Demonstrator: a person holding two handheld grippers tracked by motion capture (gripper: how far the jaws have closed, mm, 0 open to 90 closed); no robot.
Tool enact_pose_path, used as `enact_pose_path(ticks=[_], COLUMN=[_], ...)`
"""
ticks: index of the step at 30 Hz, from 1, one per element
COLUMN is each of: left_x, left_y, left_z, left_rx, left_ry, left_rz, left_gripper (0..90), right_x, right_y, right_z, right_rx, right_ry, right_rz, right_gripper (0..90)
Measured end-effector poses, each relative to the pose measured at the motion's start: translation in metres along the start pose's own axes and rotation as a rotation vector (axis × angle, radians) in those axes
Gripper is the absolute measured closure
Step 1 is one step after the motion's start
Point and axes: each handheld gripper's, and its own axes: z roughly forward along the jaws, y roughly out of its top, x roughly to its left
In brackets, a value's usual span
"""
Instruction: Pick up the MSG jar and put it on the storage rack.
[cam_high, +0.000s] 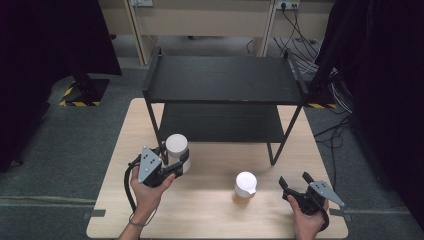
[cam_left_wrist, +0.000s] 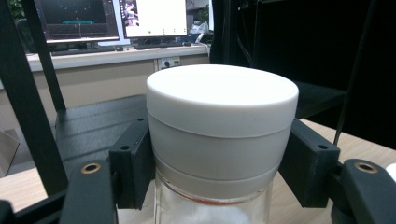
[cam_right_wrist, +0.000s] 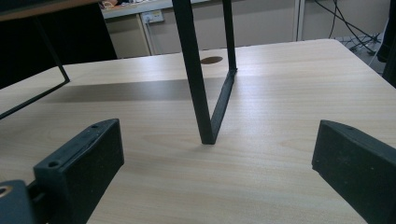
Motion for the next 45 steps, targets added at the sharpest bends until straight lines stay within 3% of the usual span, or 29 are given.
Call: enact_pose_path(ticks=[20, 45], left_x=[0.003, 0.011], left_y=[0.048, 0.085], left_z=[-0.004, -0.002], left_rx=[-0.043, -0.064], left_ry=[-0.008, -0.023], left_rz=[0.007, -0.007], left_gripper=[33.9, 33.9], right_x=[0.0, -0.001], right_y=[0.0, 0.0], right_z=[0.0, 0.0], right_rx=[0.0, 0.0], right_ry=[-0.001, -0.001], right_rz=[0.003, 0.01], right_gripper=[2.4, 2.4])
